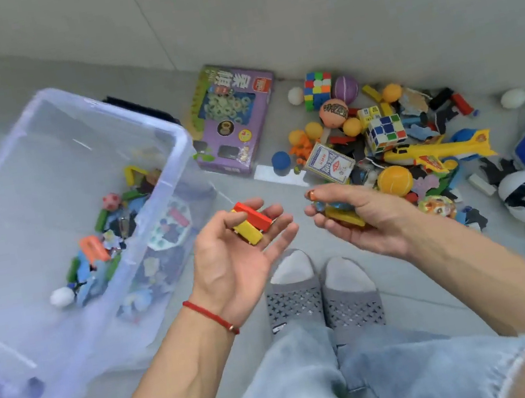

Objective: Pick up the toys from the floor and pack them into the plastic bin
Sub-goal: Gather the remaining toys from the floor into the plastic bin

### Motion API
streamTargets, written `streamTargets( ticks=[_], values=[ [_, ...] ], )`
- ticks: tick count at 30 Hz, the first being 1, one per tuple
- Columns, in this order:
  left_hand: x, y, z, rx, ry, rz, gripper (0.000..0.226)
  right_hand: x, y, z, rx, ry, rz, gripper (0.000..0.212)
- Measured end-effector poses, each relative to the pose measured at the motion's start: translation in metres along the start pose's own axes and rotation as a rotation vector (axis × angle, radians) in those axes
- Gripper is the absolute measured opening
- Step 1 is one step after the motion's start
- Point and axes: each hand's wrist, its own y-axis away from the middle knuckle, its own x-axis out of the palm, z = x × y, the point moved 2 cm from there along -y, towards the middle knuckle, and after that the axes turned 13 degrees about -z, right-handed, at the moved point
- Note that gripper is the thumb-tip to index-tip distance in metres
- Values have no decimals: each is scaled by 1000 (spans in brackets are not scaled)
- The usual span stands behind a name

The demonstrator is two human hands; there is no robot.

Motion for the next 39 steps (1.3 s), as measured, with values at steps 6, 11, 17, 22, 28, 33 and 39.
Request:
streamTargets(
  ticks=[6, 11, 17, 22, 28, 33, 39],
  values=[
    [-56, 99, -110, 312, 42, -207, 32, 158, 54, 58, -87, 327, 233, 8],
    [-108, 118, -162, 327, 5, -432, 42, 242, 68, 59, -219, 462, 323, 34],
    [-125, 125, -172, 497, -76, -710, 18, 283, 54, 29, -128, 390, 208, 66],
    [-102, 114, -158, 721, -140, -716, 26, 263, 43, 50, -134, 612, 203, 58],
    [-29, 63, -95, 823, -405, -410, 25, 140, 7, 124, -499, 717, -61, 22],
    [16, -30, -23, 660, -787, -273, 17, -1, -48, 106, -670, 1061, -526, 16],
    [34, -143, 24, 775, -1265, -242, 31, -54, -130, 44, -903, 1551, -608, 60]
  ],
)
